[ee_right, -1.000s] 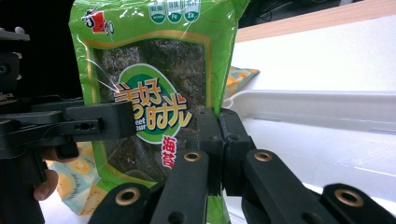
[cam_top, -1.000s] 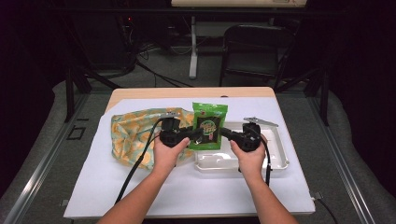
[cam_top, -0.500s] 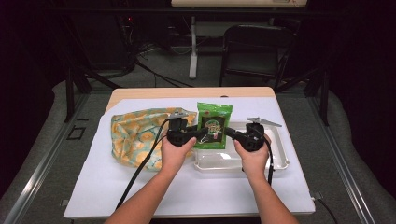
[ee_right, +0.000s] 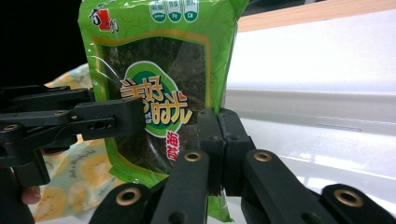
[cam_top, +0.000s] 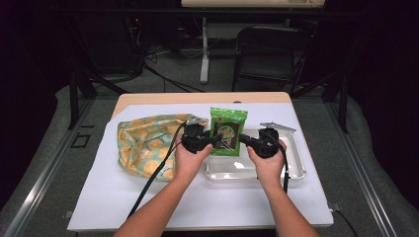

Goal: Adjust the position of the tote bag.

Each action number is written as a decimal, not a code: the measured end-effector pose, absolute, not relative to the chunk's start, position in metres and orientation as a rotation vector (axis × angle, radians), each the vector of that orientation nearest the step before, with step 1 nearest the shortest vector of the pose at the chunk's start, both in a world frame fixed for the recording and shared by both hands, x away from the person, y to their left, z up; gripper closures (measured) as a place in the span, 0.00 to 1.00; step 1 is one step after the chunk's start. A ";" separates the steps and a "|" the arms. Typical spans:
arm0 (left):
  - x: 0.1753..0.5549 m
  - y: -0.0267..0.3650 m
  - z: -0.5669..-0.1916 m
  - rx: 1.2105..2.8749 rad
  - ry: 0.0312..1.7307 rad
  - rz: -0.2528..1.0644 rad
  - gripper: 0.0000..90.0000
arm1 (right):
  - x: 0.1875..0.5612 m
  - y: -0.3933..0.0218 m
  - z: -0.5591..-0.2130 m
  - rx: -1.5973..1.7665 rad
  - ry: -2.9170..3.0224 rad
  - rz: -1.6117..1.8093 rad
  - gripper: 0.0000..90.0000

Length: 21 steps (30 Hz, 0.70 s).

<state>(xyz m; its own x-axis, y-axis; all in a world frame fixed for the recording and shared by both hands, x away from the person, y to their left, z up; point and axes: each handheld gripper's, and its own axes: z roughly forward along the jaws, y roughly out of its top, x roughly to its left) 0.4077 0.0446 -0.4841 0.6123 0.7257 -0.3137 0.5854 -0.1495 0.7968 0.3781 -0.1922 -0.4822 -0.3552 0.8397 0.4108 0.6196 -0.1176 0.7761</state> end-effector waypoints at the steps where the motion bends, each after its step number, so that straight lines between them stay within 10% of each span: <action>1: 0.408 0.043 -0.485 1.831 1.064 0.174 0.65 | 0.379 -0.193 -0.482 1.631 1.935 1.453 0.99; 21: 0.431 0.030 -0.505 1.820 1.159 0.103 0.64 | 0.404 -0.198 -0.490 1.674 1.992 1.339 0.99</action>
